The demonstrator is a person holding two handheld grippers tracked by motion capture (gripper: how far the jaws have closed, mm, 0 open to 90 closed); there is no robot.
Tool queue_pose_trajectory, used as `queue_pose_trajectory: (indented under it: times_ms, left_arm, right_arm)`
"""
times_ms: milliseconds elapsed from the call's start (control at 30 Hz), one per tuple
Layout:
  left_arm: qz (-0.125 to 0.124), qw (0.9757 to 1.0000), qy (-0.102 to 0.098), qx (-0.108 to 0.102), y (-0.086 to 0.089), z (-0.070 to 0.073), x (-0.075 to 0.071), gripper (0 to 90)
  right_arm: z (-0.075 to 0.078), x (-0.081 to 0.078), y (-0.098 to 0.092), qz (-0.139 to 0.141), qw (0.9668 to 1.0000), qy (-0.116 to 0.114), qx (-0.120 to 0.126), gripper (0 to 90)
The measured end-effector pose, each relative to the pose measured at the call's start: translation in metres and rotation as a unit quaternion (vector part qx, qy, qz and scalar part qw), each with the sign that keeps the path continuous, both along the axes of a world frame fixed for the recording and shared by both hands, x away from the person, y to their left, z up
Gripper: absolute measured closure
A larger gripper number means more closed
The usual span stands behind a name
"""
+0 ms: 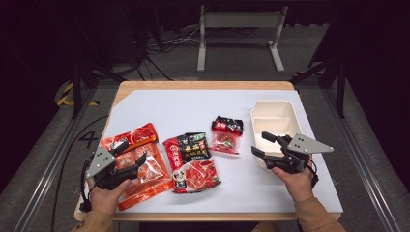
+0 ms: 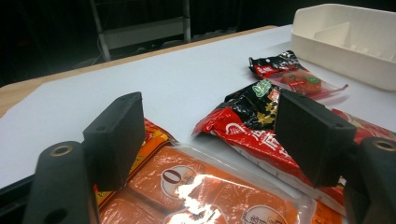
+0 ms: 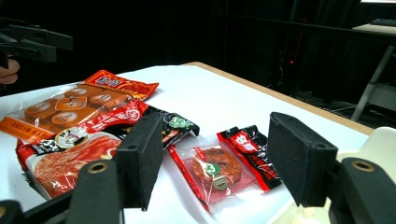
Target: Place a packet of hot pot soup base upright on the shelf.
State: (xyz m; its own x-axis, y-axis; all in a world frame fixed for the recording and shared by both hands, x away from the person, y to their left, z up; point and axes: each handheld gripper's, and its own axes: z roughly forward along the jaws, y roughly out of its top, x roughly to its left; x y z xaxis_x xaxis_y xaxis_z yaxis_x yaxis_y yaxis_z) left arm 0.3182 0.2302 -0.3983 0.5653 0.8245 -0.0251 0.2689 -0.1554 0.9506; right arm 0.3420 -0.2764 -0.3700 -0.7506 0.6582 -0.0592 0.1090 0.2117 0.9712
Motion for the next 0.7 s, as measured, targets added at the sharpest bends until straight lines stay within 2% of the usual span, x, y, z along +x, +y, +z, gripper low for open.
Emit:
queue_pose_trajectory:
  times_ms: [33, 167, 267, 367, 533, 600, 700]
  left_arm:
    - [0.000, 1.0000, 0.010, 0.000, -0.002, 0.002, 0.002, 24.0]
    - [-0.016, 0.9997, 0.016, 0.002, -0.008, 0.011, 0.010, 23.3]
    - [-0.025, 0.9994, 0.023, -0.010, -0.012, 0.018, 0.020, 23.1]
    - [-0.027, 0.9990, 0.033, -0.011, -0.016, 0.020, 0.027, 22.6]
    - [-0.025, 0.9983, 0.051, 0.014, -0.022, 0.016, 0.052, 22.6]
    - [-0.025, 0.9976, 0.064, 0.014, -0.024, 0.015, 0.061, 22.0]
    - [-0.030, 0.9973, 0.066, 0.010, -0.027, 0.016, 0.070, 21.6]
  right_arm:
    - [0.000, 0.000, -0.001, -0.001, 1.0000, 0.000, 0.001, 36.8]
    - [0.001, 0.000, -0.005, -0.004, 1.0000, 0.003, 0.002, 37.5]
    - [0.002, 0.000, -0.007, -0.007, 1.0000, 0.004, 0.000, 37.7]
    - [0.002, -0.001, -0.007, -0.009, 0.9999, 0.005, -0.004, 37.6]
    - [0.004, -0.005, -0.005, -0.012, 0.9997, -0.001, -0.019, 37.6]
    - [0.003, -0.005, -0.005, -0.011, 0.9997, 0.001, -0.020, 37.6]
    - [0.001, -0.004, -0.006, -0.011, 0.9997, 0.005, -0.022, 37.6]
